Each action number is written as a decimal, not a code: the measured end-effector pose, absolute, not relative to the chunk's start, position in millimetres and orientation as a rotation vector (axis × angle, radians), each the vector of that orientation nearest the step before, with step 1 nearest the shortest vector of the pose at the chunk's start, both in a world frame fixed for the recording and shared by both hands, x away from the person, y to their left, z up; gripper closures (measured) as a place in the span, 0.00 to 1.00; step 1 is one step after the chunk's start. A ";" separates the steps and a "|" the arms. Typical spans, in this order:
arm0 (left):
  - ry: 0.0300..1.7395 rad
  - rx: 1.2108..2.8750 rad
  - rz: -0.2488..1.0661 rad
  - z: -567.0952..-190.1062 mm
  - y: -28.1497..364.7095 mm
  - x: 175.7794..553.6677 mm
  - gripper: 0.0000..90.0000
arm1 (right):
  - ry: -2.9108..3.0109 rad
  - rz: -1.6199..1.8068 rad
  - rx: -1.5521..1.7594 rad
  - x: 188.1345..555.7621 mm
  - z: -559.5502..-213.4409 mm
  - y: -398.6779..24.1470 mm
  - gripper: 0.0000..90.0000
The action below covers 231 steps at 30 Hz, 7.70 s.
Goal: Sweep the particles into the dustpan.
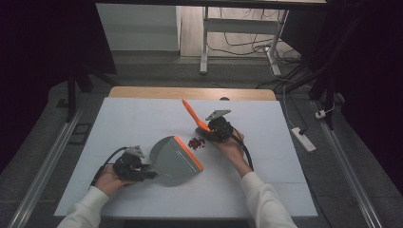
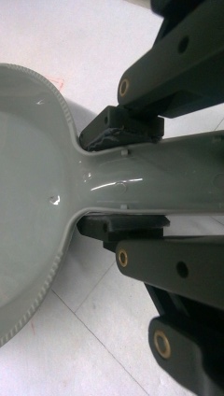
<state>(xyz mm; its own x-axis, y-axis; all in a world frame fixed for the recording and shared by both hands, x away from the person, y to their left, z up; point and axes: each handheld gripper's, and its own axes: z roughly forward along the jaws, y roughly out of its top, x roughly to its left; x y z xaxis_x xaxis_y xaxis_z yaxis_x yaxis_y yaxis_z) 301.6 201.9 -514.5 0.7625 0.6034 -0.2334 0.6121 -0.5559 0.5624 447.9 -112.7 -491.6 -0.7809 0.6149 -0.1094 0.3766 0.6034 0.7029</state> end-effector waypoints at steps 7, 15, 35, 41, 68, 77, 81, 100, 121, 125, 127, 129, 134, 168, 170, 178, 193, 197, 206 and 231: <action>0.903 2.316 -0.015 -514.7 201.4 301.4 0.69 | 2.503 0.976 0.787 444.2 -492.4 -107.6 0.78; 0.901 2.321 -0.015 -514.3 201.3 300.9 0.69 | 2.545 0.984 0.739 435.1 -492.2 -95.1 0.78; 0.897 2.325 -0.011 -514.5 200.2 300.4 0.69 | 2.613 1.017 0.671 421.6 -492.7 -75.9 0.78; 0.896 2.327 -0.009 -514.6 200.0 300.4 0.69 | 2.630 1.032 0.636 416.3 -491.7 -69.4 0.78; 0.897 2.332 -0.007 -515.4 199.0 300.0 0.69 | 2.531 1.089 0.703 424.4 -475.0 -89.7 0.78; 0.899 2.331 -0.005 -515.4 198.6 299.7 0.69 | 2.560 0.994 0.731 433.9 -491.9 -79.9 0.78; 0.897 2.333 -0.007 -515.7 198.4 299.9 0.69 | 2.576 0.994 0.720 431.6 -492.5 -75.6 0.78; 0.888 2.343 0.000 -515.7 198.2 299.3 0.69 | 2.617 1.189 0.727 414.0 -471.2 -77.9 0.78; 0.894 2.338 0.002 -515.3 197.5 298.3 0.69 | 2.554 0.970 0.798 404.9 -484.4 -118.4 0.78; 0.893 2.338 0.001 -515.3 197.5 298.3 0.69 | 2.569 0.966 0.789 403.8 -487.2 -113.6 0.78; 0.893 2.338 0.001 -515.4 197.5 298.4 0.69 | 2.573 0.973 0.784 402.8 -488.5 -111.3 0.78; 0.894 2.338 0.002 -515.4 197.4 298.3 0.69 | 2.581 0.980 0.783 401.7 -488.8 -109.1 0.78; 0.894 2.338 0.001 -515.4 197.4 298.3 0.69 | 2.613 1.009 0.763 396.2 -489.8 -101.0 0.78; 0.891 2.343 0.000 -516.2 197.0 297.6 0.69 | 2.433 1.019 0.818 417.7 -481.2 -122.8 0.78; 0.891 2.345 0.000 -516.0 196.8 297.4 0.69 | 2.418 1.038 0.856 426.9 -481.4 -122.5 0.78; 0.892 2.342 -0.004 -516.6 197.3 298.2 0.69 | 2.455 0.951 0.854 453.5 -492.0 -110.8 0.78; 0.884 2.350 0.000 -516.3 197.2 297.4 0.69 | 2.687 1.124 0.721 407.8 -489.7 -92.9 0.78; 0.884 2.351 -0.002 -516.7 197.0 297.5 0.69 | 2.617 1.131 0.716 402.7 -481.0 -96.9 0.78; 0.883 2.351 -0.005 -517.2 197.0 297.6 0.69 | 2.585 1.026 0.779 407.0 -488.7 -104.5 0.78; 0.843 2.350 -0.024 -512.7 196.2 281.9 0.69 | 2.508 0.996 0.916 385.3 -488.0 -147.4 0.78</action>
